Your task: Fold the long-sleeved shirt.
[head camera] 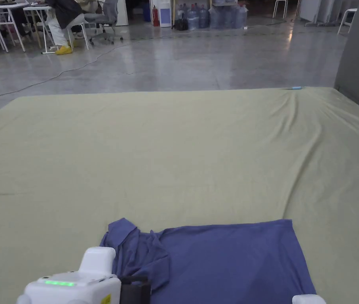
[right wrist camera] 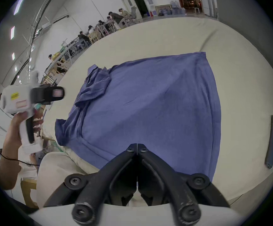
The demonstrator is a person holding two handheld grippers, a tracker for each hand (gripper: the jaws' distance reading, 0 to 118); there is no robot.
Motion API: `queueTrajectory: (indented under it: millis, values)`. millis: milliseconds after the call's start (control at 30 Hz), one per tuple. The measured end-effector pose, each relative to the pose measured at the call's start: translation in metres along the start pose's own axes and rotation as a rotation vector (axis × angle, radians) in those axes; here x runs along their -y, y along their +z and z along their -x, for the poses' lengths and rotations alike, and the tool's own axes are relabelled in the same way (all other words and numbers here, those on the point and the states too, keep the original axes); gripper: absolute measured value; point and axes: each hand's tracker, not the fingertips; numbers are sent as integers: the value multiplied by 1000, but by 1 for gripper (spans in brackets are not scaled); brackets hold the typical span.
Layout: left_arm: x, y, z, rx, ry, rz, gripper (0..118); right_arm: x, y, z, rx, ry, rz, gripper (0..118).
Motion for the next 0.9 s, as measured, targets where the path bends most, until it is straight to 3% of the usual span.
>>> queueTrajectory:
  millis: [67, 100, 133, 167, 200, 267, 333, 467, 500, 533, 567, 767, 833, 900]
  values:
    - [16, 9, 4, 11, 6, 83, 110, 0, 0, 1, 3, 0, -1, 0]
    - [24, 9, 4, 8, -7, 140, 63, 0, -1, 2, 5, 1, 0, 0]
    - [33, 7, 3, -13, -33, 192, 63, -1, -2, 2, 7, 4, 2, 0]
    - [41, 1, 5, -37, -52, 203, 39, -1, -2, 3, 8, 6, 2, 0]
    - [48, -9, 7, -58, -77, 187, 0, -1, -2, 3, 12, 7, 1, 0]
    - [46, -24, 26, 1, -2, 288, 0, -1, -1, 5, 16, 10, -1, 0]
    - [27, -33, 44, 56, 109, 248, 0, -2, -1, 5, 18, 9, 0, 0]
    - [-44, -55, 73, 46, 58, 151, 0, -6, -5, 0, 9, -9, 11, 0]
    - [-60, -66, 82, 43, 68, 143, 40, -6, -5, -1, 5, -13, 13, 0]
    - [-79, -85, 89, 42, 75, 161, 94, -7, -6, -2, 4, -17, 15, 0]
    - [-92, -100, 96, 30, 117, 169, 118, -7, -6, -3, 5, -19, 15, 0]
    - [-135, -185, 111, -30, 181, 247, 112, -9, -7, -5, 7, -32, 23, 0]
    - [-134, -211, 118, -21, 224, 313, 99, -10, -9, -6, 4, -40, 35, 0]
    - [-131, -216, 110, -47, 214, 335, 96, -11, -11, -7, 6, -49, 46, 0]
